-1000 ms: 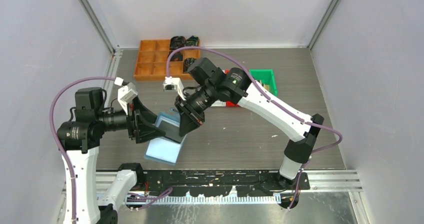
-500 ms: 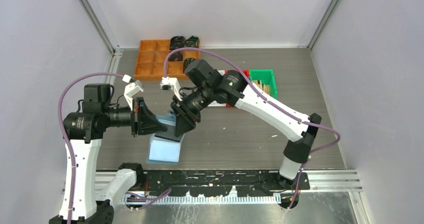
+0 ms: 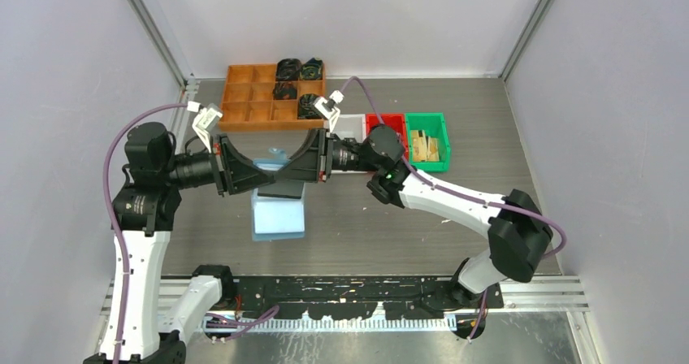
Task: Take the credit cards out of the card holder
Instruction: Remove the credit card from the card holder.
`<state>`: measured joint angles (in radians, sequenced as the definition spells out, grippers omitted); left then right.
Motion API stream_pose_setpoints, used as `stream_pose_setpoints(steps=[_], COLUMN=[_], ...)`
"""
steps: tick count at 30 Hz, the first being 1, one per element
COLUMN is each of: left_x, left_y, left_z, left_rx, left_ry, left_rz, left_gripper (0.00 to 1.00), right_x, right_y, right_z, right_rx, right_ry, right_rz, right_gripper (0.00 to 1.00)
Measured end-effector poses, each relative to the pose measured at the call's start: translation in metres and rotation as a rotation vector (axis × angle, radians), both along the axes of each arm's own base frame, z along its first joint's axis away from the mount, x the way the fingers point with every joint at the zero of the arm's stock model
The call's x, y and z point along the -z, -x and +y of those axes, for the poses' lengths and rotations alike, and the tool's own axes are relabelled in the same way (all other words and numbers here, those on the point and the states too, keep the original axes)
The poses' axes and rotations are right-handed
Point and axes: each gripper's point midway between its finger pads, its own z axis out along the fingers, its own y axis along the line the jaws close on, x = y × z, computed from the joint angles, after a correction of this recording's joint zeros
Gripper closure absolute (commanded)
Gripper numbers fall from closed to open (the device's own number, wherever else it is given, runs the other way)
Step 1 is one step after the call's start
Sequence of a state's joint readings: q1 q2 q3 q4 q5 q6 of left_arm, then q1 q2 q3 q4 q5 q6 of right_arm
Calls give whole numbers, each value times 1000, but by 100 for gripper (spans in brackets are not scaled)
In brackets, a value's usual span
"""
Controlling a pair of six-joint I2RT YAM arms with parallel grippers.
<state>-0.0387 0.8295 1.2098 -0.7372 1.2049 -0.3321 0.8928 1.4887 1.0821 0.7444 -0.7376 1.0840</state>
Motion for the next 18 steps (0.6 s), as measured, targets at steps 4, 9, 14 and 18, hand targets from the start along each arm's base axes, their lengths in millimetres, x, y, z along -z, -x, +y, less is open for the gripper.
stream_pose_setpoints(steps=[4,9,14,18], left_x=[-18,-30,-38,-42], left_y=[1,2,0,-1], left_z=[-2,-3,-2,-2], left_rx=[-7,-28,-57,-63], left_ry=[46,74,91,103], left_rz=[-11,-24,-38,-34], left_gripper=[100,100,100,100], right_x=[-26,-35,-31,-31], right_y=[-1,8,14,15], right_z=[-4,-16,-25,-29], right_rx=[-20,-45,-42,-19], right_ry=[-137,-220,-227,-230], right_rz=[55,74,87,80], right_gripper=[61,58,63,88])
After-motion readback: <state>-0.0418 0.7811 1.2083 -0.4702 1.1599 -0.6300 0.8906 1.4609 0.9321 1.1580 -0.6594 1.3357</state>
